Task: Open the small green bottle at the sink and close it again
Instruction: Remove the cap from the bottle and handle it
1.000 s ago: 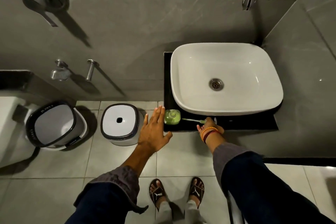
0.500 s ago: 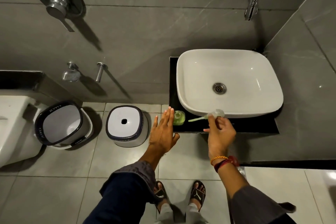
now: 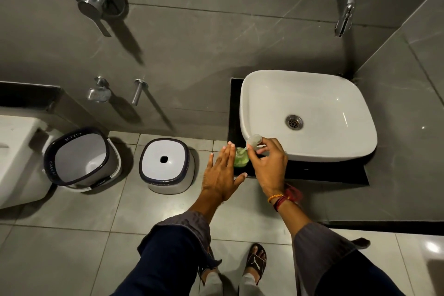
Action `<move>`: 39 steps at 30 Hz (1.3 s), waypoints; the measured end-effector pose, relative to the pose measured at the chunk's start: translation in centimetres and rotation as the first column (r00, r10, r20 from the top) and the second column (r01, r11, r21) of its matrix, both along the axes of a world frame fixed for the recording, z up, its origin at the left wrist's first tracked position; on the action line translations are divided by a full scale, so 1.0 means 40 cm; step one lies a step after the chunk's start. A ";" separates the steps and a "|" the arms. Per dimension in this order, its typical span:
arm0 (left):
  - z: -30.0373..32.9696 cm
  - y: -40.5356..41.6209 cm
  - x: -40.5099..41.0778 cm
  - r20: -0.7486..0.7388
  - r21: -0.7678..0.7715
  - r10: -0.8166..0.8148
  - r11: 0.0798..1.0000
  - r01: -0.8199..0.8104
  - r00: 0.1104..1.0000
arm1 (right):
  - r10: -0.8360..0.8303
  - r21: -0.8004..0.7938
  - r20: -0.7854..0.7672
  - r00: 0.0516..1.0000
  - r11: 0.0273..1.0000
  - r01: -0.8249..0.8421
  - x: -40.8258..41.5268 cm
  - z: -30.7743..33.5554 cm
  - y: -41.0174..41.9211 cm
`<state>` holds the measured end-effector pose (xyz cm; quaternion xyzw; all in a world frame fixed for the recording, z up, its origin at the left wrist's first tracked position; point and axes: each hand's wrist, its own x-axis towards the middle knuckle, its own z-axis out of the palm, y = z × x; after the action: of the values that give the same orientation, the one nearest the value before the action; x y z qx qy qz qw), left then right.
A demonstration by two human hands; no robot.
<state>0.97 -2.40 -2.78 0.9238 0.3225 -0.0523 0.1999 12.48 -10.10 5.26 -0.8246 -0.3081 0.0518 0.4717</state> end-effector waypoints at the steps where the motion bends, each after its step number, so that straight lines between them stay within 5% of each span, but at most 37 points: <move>1: 0.003 0.000 -0.001 -0.006 0.006 -0.005 1.000 0.005 1.000 | 0.027 -0.051 -0.003 1.000 0.998 -0.028 -0.001 -0.008 0.005; 12: 0.015 0.002 0.001 -0.053 0.002 -0.021 1.000 0.021 0.998 | 0.111 -0.403 -0.024 0.994 0.908 -0.111 -0.002 -0.073 0.043; 19: 0.020 0.004 0.001 -0.063 -0.005 -0.028 1.000 0.028 0.998 | 0.261 -0.394 -0.005 0.965 0.887 -0.242 0.012 -0.060 0.057; 26: 0.018 0.006 0.001 -0.048 -0.007 -0.031 1.000 0.030 0.998 | 0.199 -0.490 0.153 0.968 0.866 -0.101 0.001 -0.054 0.078; 39: 0.012 0.012 0.006 -0.056 0.016 -0.027 0.999 0.028 0.998 | 0.160 -0.449 0.053 0.986 0.886 -0.119 -0.017 -0.068 0.081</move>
<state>1.23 -1.90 -2.32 0.9279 0.3155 -0.0780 0.1825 11.79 -6.86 2.56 -0.8875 -0.3671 0.1180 0.2521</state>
